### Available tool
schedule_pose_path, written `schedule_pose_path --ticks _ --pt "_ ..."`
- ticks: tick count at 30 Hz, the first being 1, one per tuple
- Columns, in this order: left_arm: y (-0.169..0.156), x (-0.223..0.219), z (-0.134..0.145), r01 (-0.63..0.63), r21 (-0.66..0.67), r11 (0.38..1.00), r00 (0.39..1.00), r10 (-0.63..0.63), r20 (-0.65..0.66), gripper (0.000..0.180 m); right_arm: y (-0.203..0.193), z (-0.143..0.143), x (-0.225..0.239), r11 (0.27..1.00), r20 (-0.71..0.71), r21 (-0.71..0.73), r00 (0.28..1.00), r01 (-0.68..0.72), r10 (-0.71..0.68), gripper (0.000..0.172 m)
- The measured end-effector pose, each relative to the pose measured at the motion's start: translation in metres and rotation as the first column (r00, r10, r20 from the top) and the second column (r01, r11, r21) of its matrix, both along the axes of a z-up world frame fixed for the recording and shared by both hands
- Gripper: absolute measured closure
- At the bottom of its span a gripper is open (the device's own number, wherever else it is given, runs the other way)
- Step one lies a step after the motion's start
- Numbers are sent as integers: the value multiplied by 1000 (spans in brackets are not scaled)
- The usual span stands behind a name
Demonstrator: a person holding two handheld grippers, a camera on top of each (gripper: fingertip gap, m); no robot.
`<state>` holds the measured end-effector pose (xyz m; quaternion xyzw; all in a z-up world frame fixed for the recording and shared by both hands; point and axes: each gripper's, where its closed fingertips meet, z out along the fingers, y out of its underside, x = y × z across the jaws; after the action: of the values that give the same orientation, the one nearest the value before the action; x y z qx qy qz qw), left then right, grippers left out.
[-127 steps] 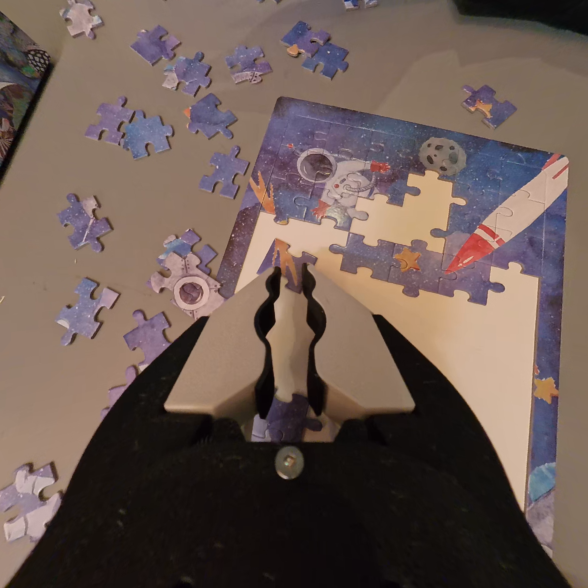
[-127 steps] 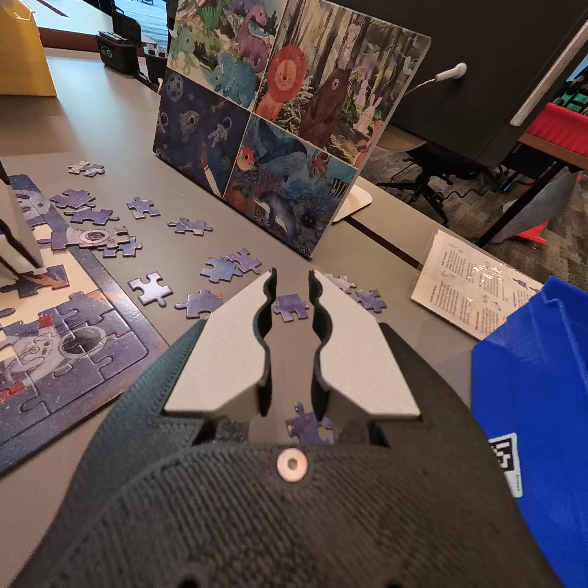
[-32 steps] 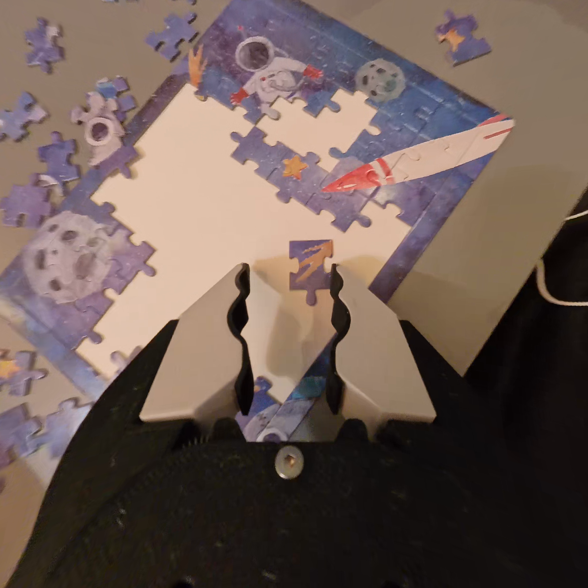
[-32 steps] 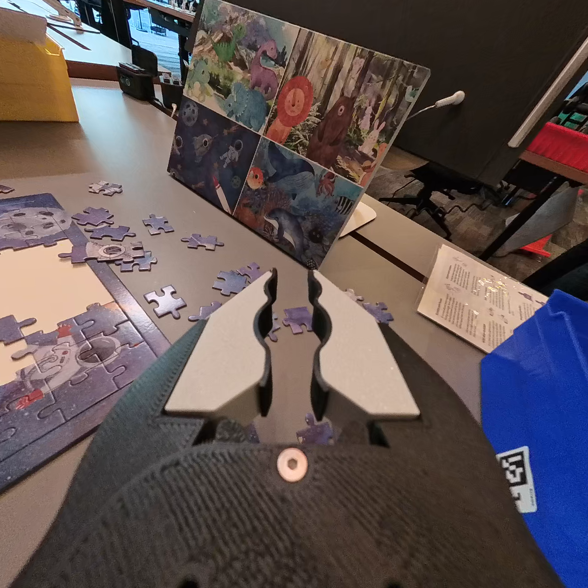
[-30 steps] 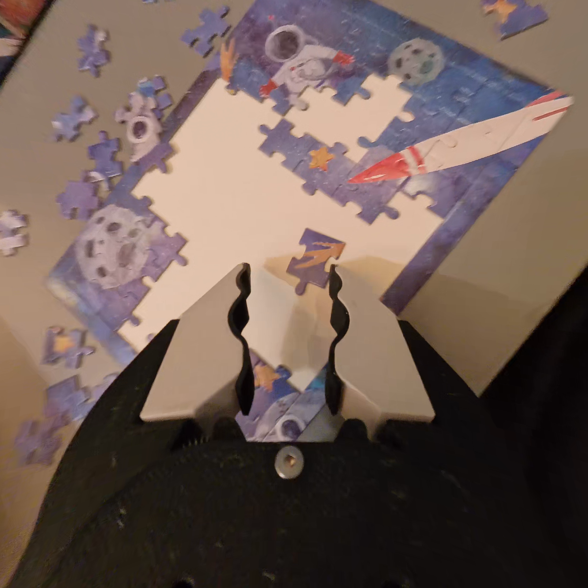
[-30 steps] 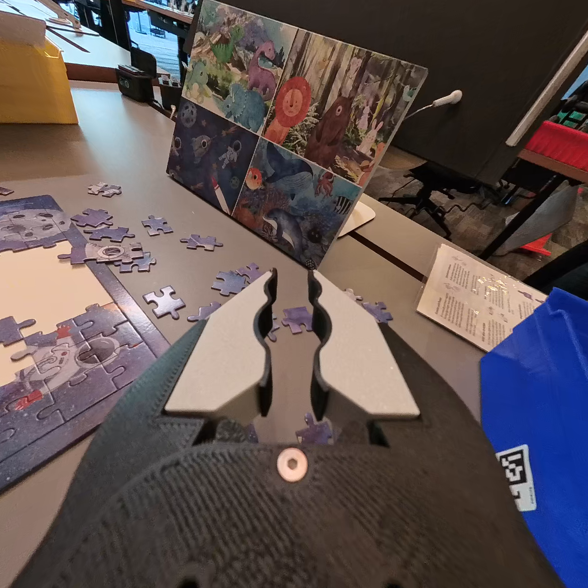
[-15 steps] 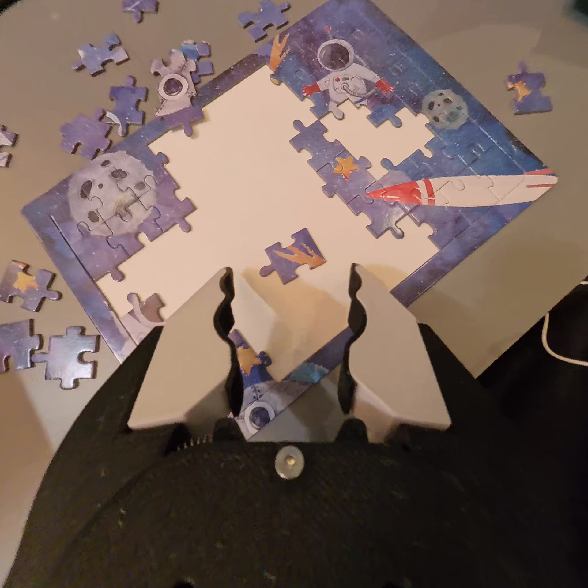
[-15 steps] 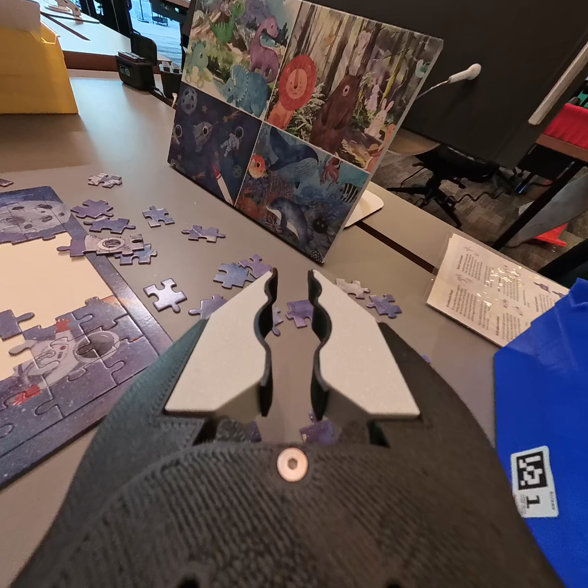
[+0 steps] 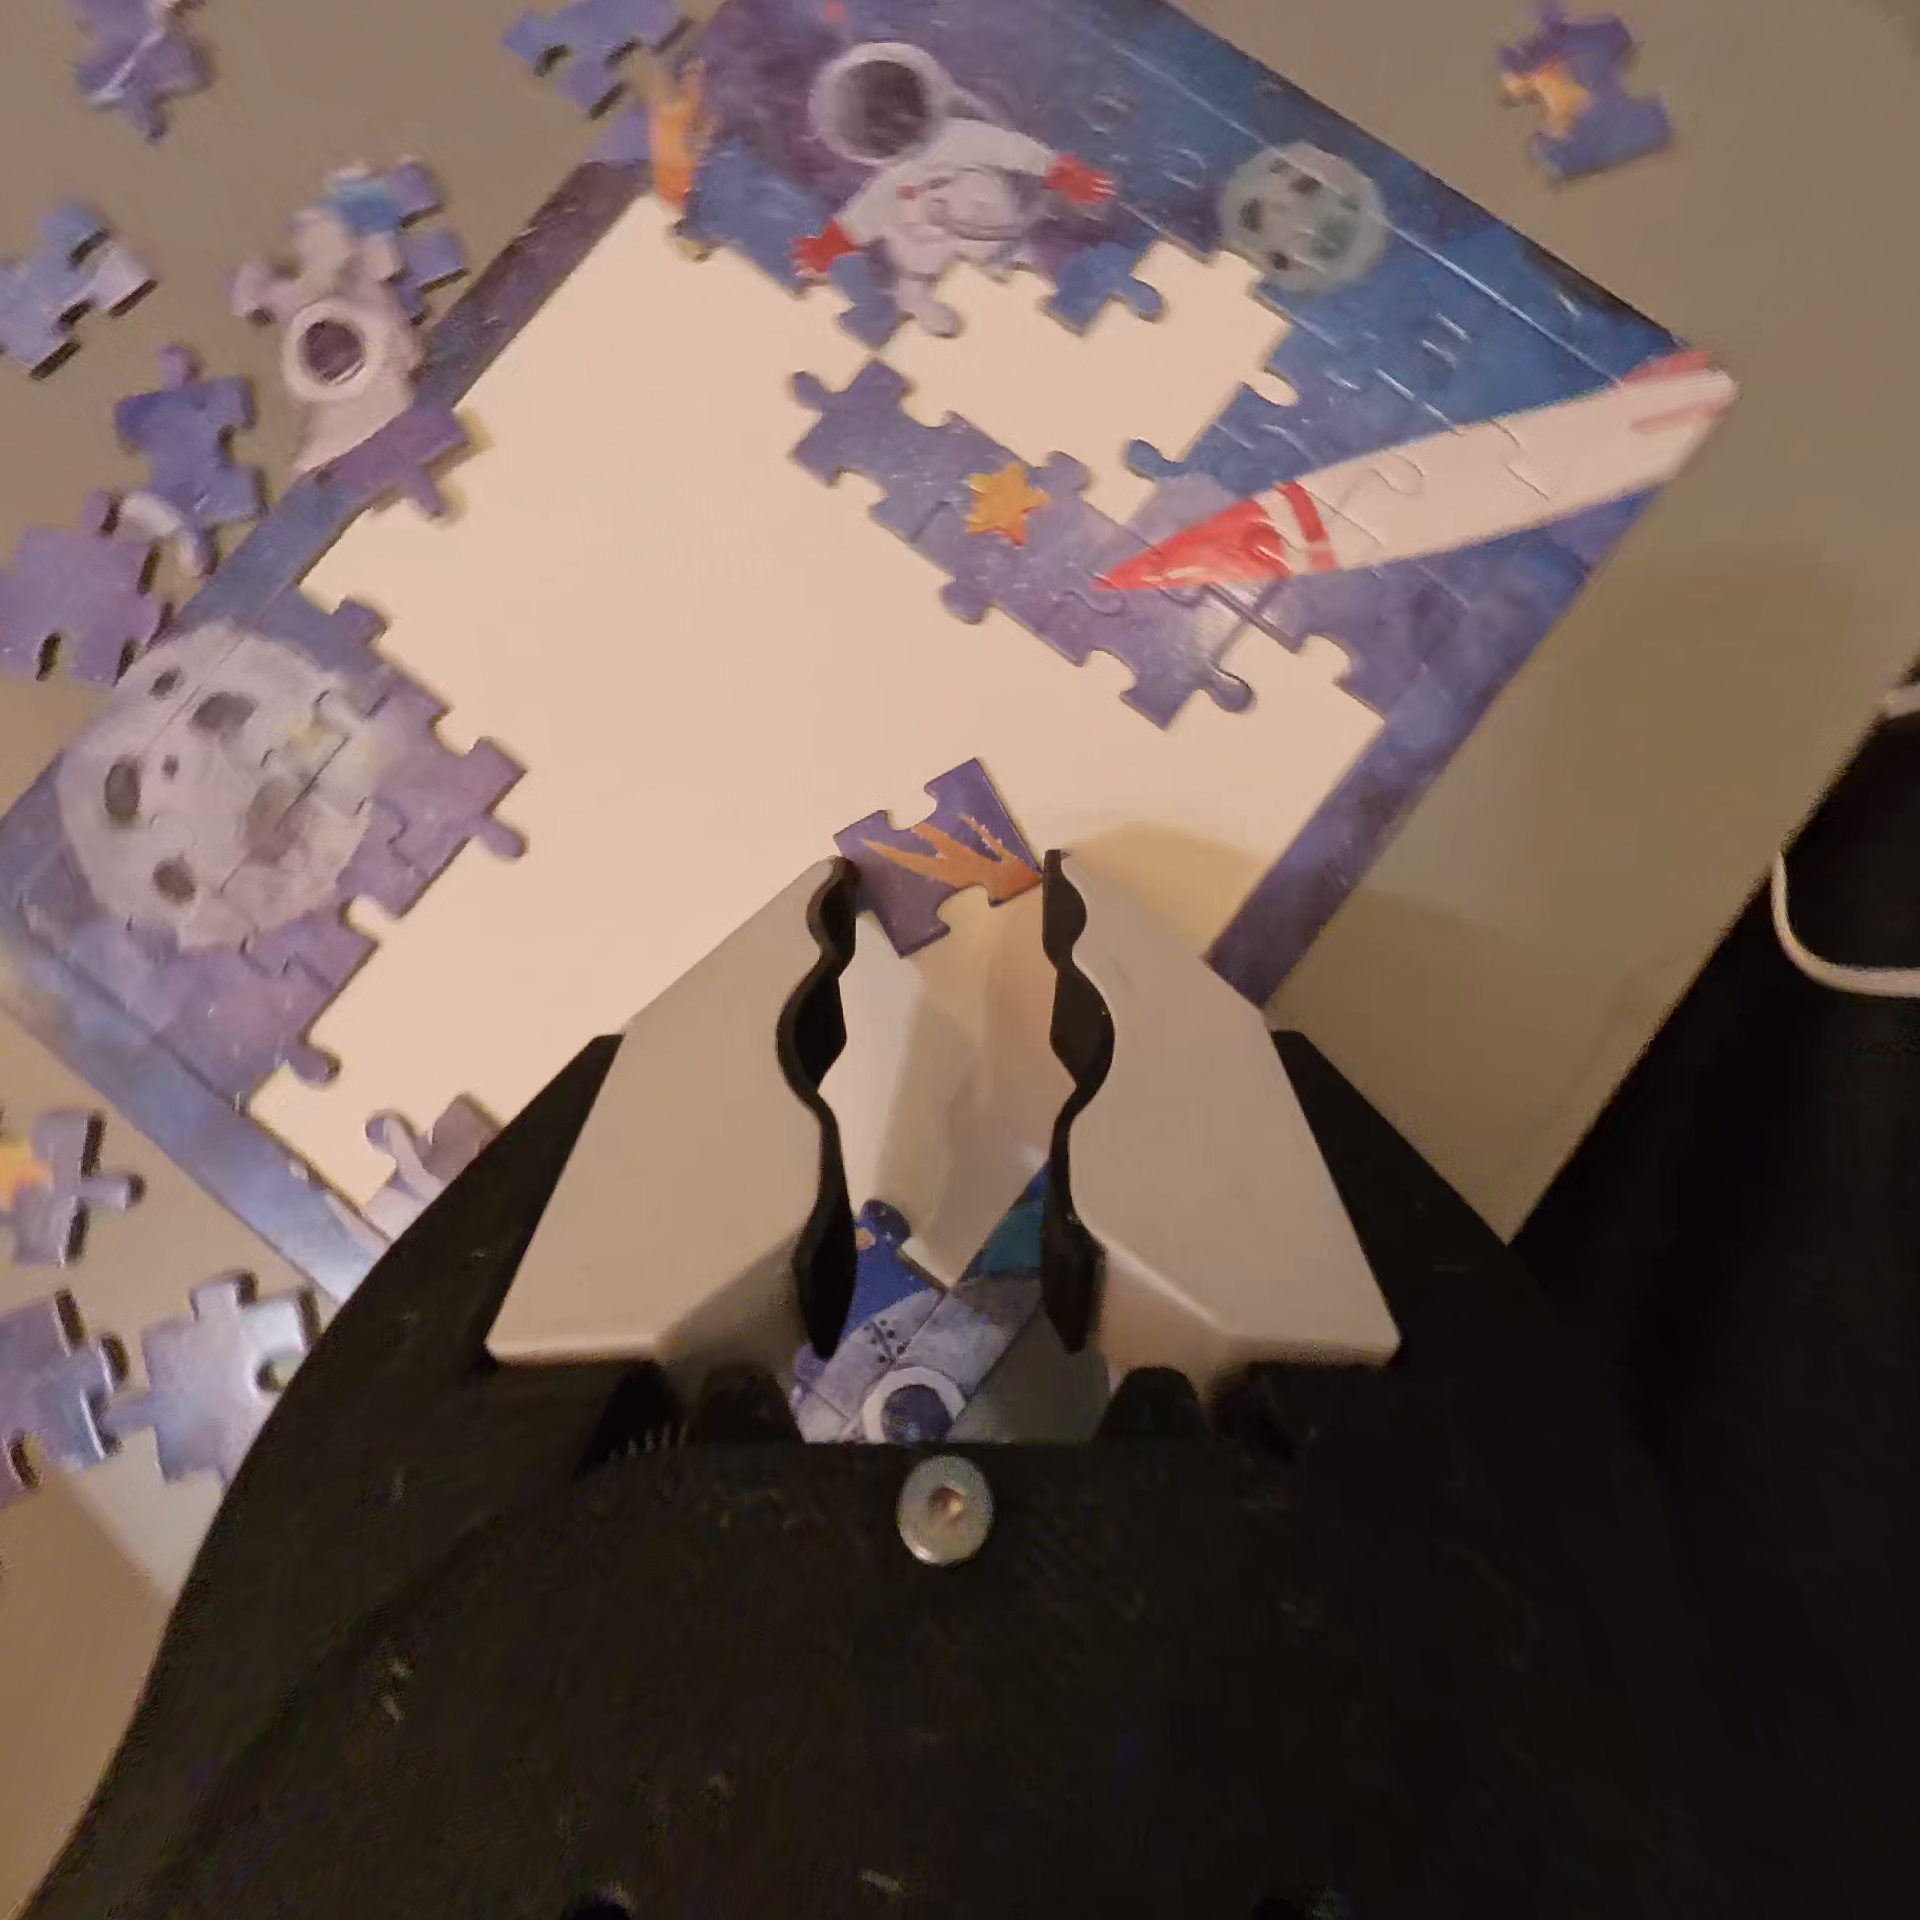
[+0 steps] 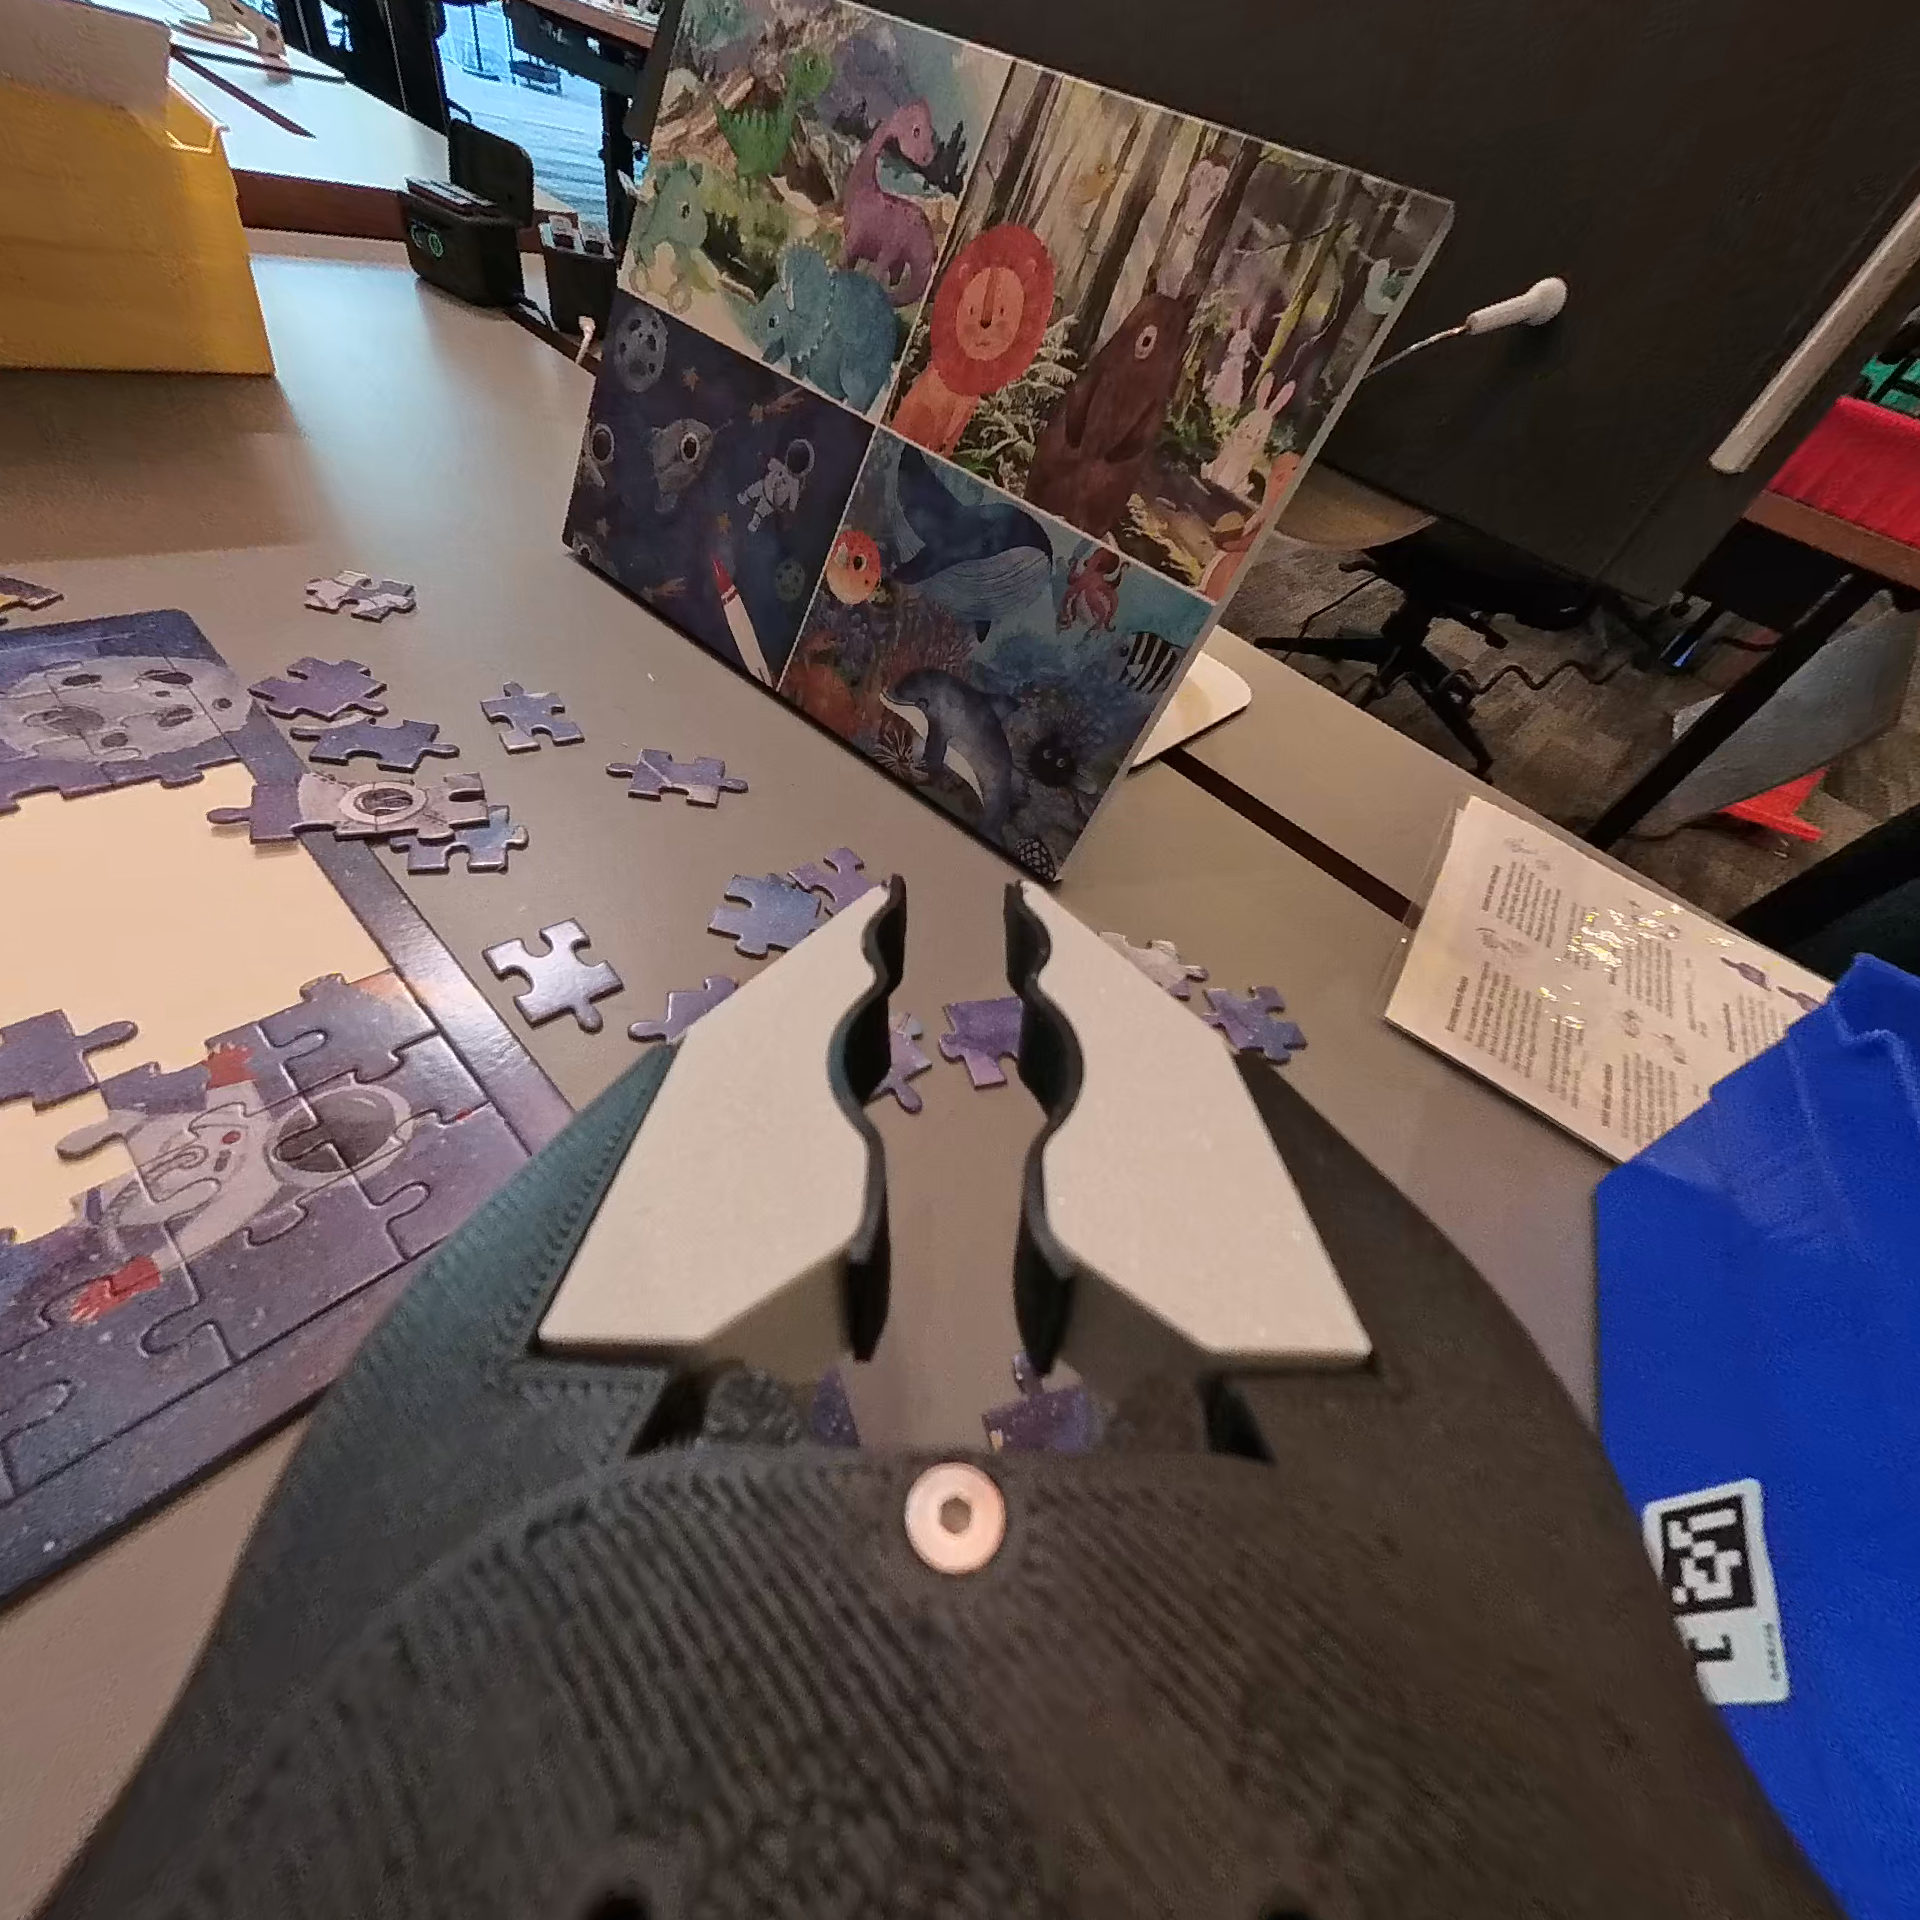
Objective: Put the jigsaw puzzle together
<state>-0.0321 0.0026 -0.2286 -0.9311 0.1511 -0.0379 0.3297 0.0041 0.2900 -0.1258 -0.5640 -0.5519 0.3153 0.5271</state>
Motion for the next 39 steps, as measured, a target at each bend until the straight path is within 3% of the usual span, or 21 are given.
schedule_pose_path --ticks 2,5,7,10,13,15,18,20,21,23,25,27,30,34,39 --pt "-1 6 1 185 17 983 981 -183 -67 143 -1 0 0 1000 -1 -4 1000 -3 3 155" --pt "-3 11 3 464 48 884 881 -455 -134 144 -2 -2 -2 1000 4 -10 1000 -10 10 154" --pt "-9 15 3 565 13 825 825 -563 -51 144 -2 -5 -2 1000 14 -7 1000 -8 8 154" --pt "-10 21 14 625 39 779 775 -626 84 143 -1 -6 -2 1000 15 -10 1000 -5 5 154" --pt "-11 26 29 607 133 783 765 -621 169 141 -6 -5 -4 999 5 -28 1000 -26 26 154" --pt "-23 29 26 613 115 781 752 -622 216 136 -15 -5 -8 998 6 -35 998 -55 55 154" --pt "-28 24 18 565 94 820 802 -572 171 136 -42 -7 -19 988 17 -44 989 -145 146 153" --pt "-28 24 19 515 130 847 834 -530 153 137 -84 -9 -28 950 34 -70 951 -304 307 148" --pt "-28 24 20 491 150 858 848 -510 141 137 -116 -13 -30 898 56 -101 899 -428 434 145" --pt "-27 15 19 427 184 885 888 -449 97 137 -183 -29 -23 737 130 -183 727 -651 674 139" --pt "-26 2 19 353 228 907 926 -374 54 140 -233 -48 -12 602 217 -232 563 -764 798 146" --pt "-24 -7 30 289 302 909 948 -316 45 145 -260 -66 -9 555 305 -230 483 -799 821 142" --pt "-21 -16 46 229 399 888 960 -275 61 154 -279 -84 -10 539 381 -237 433 -808 817 130" --pt "-23 -14 36 237 323 916 952 -285 110 148 -283 -95 -14 551 411 -276 422 -787 808 119" --pt "-23 -11 26 266 273 924 952 -297 78 148 -286 -98 -13 541 404 -312 406 -781 820 118"
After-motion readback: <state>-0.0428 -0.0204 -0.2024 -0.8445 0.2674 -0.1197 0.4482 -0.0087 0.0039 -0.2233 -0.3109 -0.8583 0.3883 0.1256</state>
